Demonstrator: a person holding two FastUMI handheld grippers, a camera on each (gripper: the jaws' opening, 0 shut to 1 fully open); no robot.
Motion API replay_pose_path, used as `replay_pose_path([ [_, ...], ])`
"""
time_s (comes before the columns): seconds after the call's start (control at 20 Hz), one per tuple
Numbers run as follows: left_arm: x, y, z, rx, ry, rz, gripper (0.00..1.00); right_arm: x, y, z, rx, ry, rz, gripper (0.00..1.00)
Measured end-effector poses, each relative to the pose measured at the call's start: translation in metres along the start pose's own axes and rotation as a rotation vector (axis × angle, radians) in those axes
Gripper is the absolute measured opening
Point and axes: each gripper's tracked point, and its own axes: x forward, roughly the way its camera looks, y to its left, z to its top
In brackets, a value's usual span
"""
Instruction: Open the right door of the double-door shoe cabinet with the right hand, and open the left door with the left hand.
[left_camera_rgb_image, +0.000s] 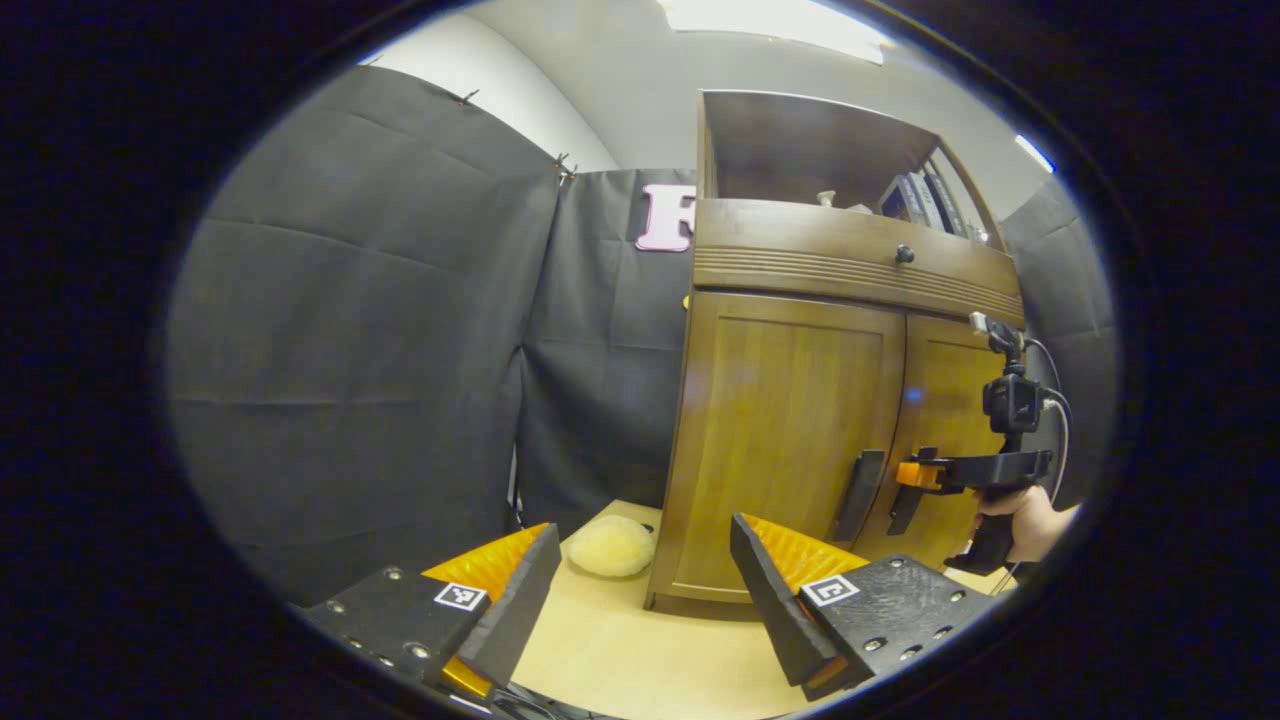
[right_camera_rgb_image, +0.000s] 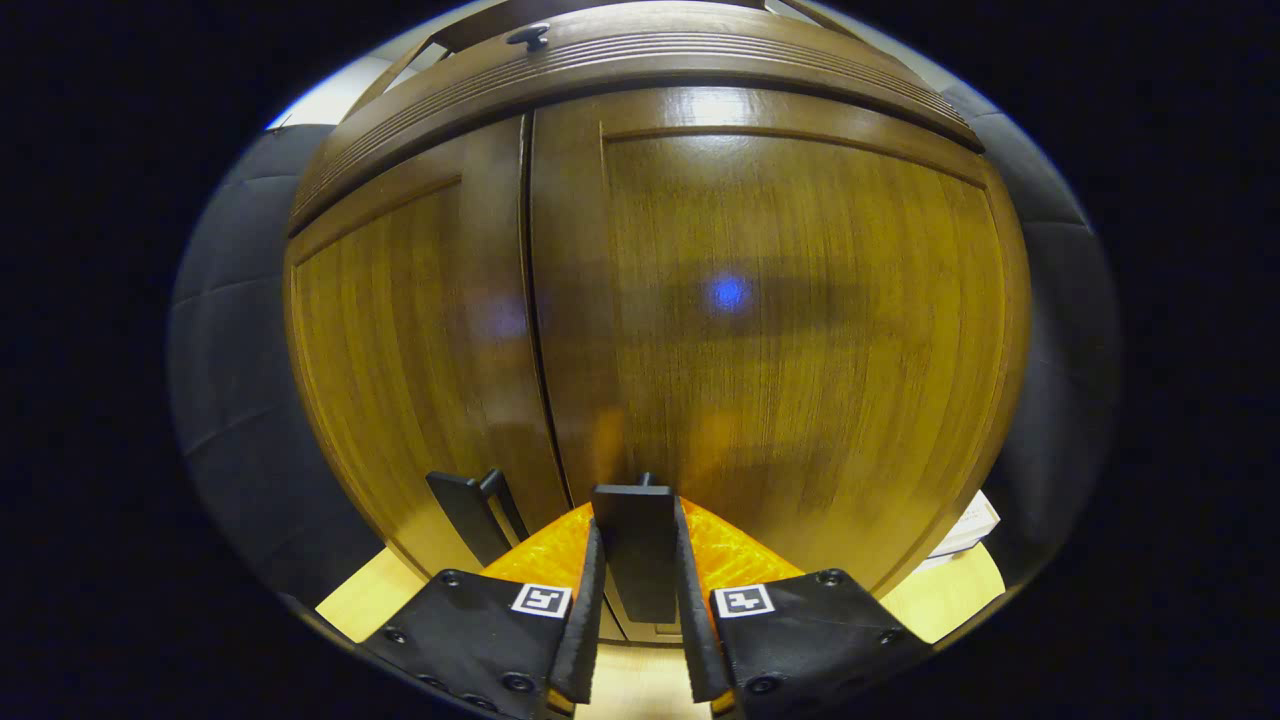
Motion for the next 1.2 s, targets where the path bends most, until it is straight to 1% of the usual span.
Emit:
replay_pose_path([
  [0.05, 0.001, 0.001, 0.002, 0.004, -0.007, 0.011, 1.00, 0.002, -0.001, -0.003, -0.007, 0.003, -0.013, 0.39],
  [0.15, 0.000, 0.002, 0.001, 0.013, -0.015, 0.029, 1.00, 0.000, -0.002, -0.002, -0.012, 0.001, -0.026, 0.34],
  [0.2, 0.000, 0.003, -0.001, 0.013, -0.013, 0.037, 1.00, 0.000, -0.001, -0.002, -0.008, -0.003, -0.021, 0.35],
  [0.25, 0.002, 0.003, -0.002, 0.008, -0.009, 0.041, 1.00, 0.000, -0.002, -0.002, -0.005, -0.001, -0.011, 0.34],
  [0.3, 0.002, 0.004, -0.003, 0.002, -0.004, 0.043, 0.98, -0.001, 0.000, -0.001, 0.006, -0.006, -0.006, 0.27],
  [0.35, 0.002, 0.005, -0.003, -0.002, 0.006, 0.047, 1.00, -0.001, 0.000, -0.002, 0.002, 0.000, -0.004, 0.27],
  [0.45, 0.004, 0.005, -0.003, -0.006, 0.030, 0.054, 1.00, 0.000, -0.001, -0.003, -0.011, -0.001, 0.004, 0.26],
  [0.5, 0.002, 0.005, -0.003, -0.007, 0.040, 0.056, 1.00, 0.002, 0.000, -0.002, -0.013, -0.003, 0.013, 0.18],
  [0.55, 0.003, 0.005, -0.002, -0.009, 0.048, 0.055, 1.00, 0.001, 0.000, -0.004, -0.020, 0.008, 0.028, 0.18],
  [0.65, 0.002, 0.005, -0.004, -0.017, 0.061, 0.046, 1.00, -0.005, 0.000, -0.003, -0.017, 0.018, 0.053, 0.10],
  [0.75, 0.001, 0.005, -0.004, -0.021, 0.066, 0.035, 1.00, -0.005, 0.002, -0.002, -0.008, 0.009, 0.062, 0.10],
  [0.8, 0.001, 0.004, -0.005, -0.021, 0.066, 0.030, 1.00, -0.005, 0.003, -0.001, -0.008, 0.004, 0.056, 0.06],
  [0.85, 0.002, 0.004, -0.004, -0.020, 0.066, 0.025, 1.00, -0.007, 0.003, 0.003, -0.012, -0.006, 0.046, 0.10],
  [0.9, 0.002, 0.004, -0.004, -0.018, 0.064, 0.018, 1.00, -0.008, 0.003, 0.005, -0.014, -0.008, 0.038, 0.06],
  [1.0, 0.003, 0.004, -0.004, -0.014, 0.065, 0.000, 1.00, -0.012, 0.004, 0.008, -0.014, -0.007, 0.037, 0.06],
  [1.05, 0.004, 0.004, -0.004, -0.016, 0.070, -0.009, 1.00, -0.014, 0.003, 0.010, -0.012, -0.006, 0.039, 0.10],
  [1.2, 0.009, 0.003, -0.004, -0.017, 0.080, -0.032, 1.00, -0.012, 0.004, 0.009, -0.025, -0.007, 0.044, 0.10],
])
